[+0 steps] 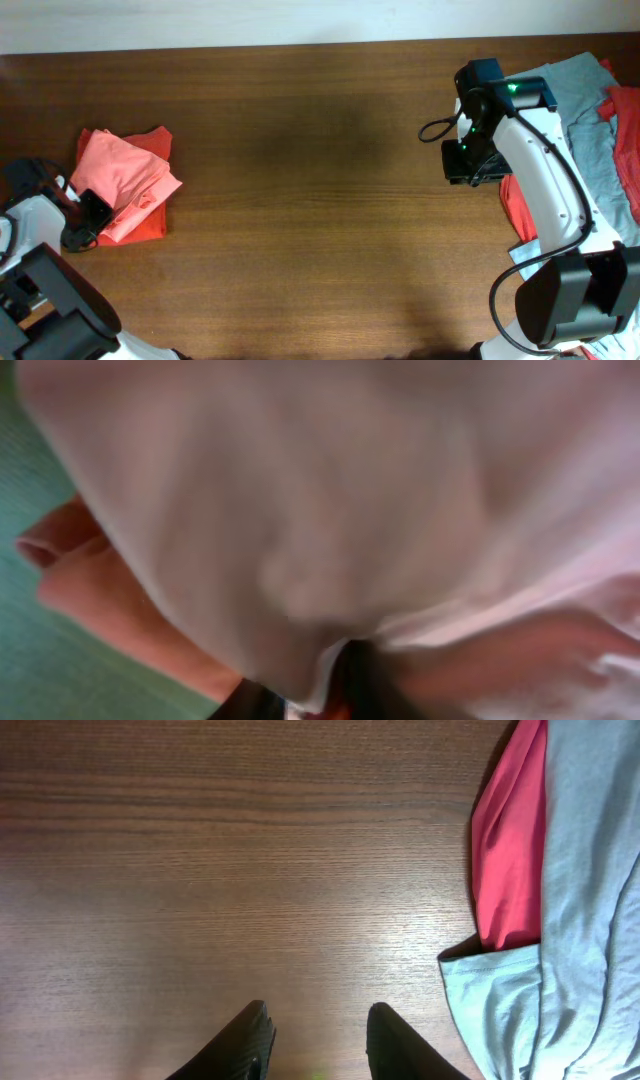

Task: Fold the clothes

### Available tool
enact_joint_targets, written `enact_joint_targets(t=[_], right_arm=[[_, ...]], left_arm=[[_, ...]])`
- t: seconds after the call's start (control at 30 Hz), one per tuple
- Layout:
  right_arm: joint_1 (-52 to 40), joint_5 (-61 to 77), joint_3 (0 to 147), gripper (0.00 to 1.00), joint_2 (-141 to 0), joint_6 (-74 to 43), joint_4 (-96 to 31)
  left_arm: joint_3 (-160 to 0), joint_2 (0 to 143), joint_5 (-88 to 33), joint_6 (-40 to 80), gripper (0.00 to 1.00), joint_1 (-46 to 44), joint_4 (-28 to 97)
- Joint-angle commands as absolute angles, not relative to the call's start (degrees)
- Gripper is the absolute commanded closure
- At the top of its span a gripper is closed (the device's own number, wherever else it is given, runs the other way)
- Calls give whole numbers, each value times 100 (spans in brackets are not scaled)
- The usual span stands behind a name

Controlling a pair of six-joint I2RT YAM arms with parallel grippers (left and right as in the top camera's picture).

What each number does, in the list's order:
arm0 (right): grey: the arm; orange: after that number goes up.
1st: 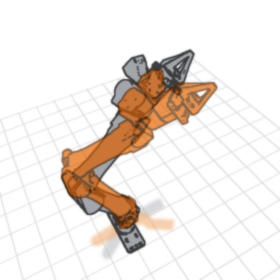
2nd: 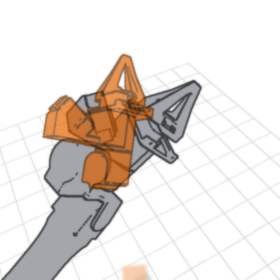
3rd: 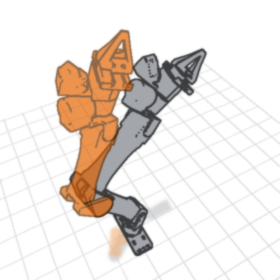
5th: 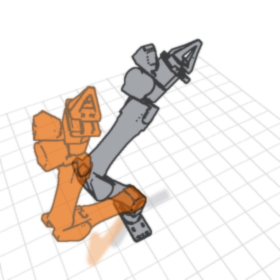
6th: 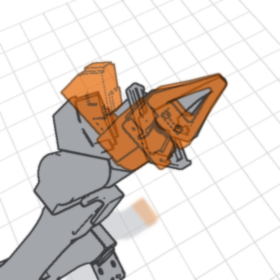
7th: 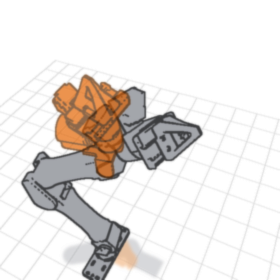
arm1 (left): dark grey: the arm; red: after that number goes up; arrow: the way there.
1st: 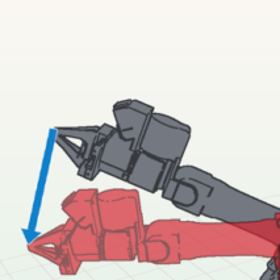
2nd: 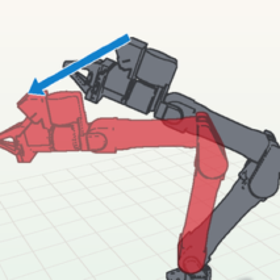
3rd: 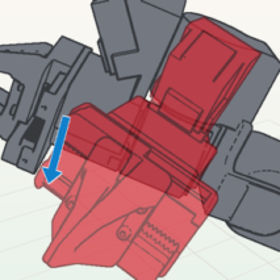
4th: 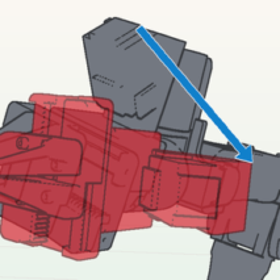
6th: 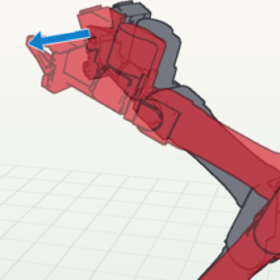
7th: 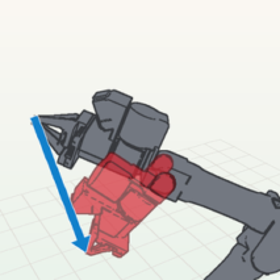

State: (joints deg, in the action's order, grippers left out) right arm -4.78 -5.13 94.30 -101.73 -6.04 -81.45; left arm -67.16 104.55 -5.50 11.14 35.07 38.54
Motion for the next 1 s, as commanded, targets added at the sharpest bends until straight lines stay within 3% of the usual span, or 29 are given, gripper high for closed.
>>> enact_joint_targets(t=[0.0, 0.43, 0.6, 0.97], right_arm=[[-443, -563, 9515, 63, -10060, -624, -8169], [-443, -563, 9515, 63, -10060, -626, -8167], [-443, -563, 9515, 63, -10060, -626, -8167], [-443, -563, 9515, 63, -10060, -626, -8158]], left_arm=[[-6683, 10508, -1315, 991, 84, 3494, 3824], [-7041, 10477, -2298, 910, 84, 3505, 4226], [-7210, 10403, -2482, 913, 95, 3557, 4276], [-7271, 9837, -3262, 956, 97, 3682, 4851]])
